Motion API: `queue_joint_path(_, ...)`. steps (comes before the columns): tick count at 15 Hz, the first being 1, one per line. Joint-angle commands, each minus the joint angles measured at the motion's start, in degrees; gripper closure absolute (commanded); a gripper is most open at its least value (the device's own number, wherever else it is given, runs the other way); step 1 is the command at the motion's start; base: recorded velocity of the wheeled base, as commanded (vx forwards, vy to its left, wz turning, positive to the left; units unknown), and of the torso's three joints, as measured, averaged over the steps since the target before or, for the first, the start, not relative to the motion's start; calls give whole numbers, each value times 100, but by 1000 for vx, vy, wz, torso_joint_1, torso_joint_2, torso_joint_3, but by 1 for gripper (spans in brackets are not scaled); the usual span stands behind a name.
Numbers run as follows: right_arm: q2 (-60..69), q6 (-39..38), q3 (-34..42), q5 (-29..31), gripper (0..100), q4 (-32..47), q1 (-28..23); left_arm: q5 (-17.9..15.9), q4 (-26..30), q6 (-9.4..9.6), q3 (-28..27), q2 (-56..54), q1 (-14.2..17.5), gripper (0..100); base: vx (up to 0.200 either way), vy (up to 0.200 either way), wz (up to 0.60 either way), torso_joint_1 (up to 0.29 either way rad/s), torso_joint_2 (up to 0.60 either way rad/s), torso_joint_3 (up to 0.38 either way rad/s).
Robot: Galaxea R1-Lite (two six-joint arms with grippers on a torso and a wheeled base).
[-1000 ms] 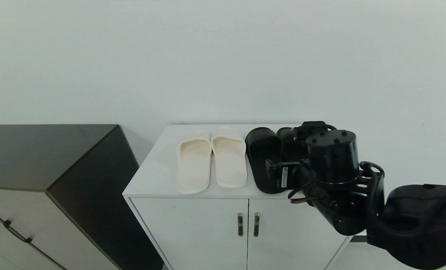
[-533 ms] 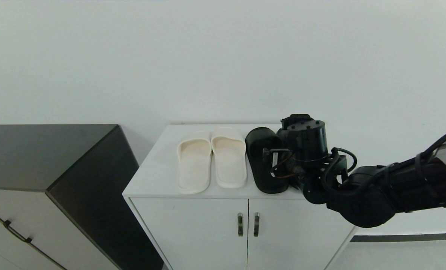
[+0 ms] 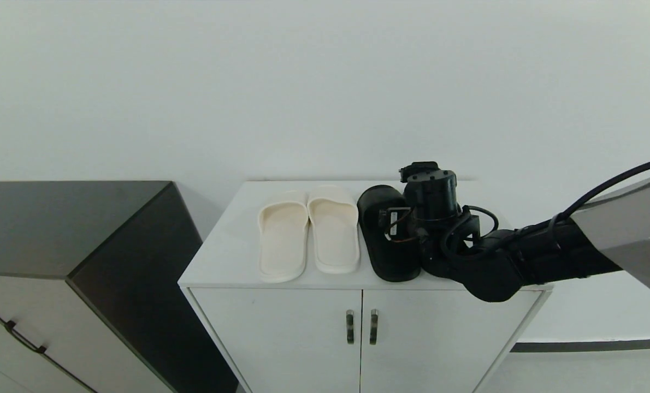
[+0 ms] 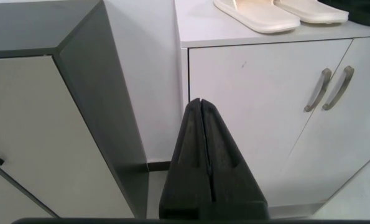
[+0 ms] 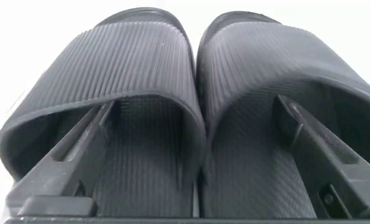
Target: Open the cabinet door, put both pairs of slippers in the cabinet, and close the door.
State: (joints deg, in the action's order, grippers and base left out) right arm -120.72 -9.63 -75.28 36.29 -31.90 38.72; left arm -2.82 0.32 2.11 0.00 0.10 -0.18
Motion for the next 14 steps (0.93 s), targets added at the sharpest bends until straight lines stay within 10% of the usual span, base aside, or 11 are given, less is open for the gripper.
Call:
queue_joint_path(1, -162, 23, -128, -61, 100, -9, -75, 0, -5, 0, 0, -1, 1, 100, 0, 0, 0, 0, 0, 0)
queue_joint_path(10, 480, 49, 268, 1, 100, 0, 57, 0, -5, -9, 0, -1, 1, 100, 0, 0, 0, 0, 0, 0)
queue_joint_path(14, 1684, 40, 1613, -263, 100, 0, 584, 0, -5, -9, 0, -1, 1, 100, 0, 0, 0, 0, 0, 0)
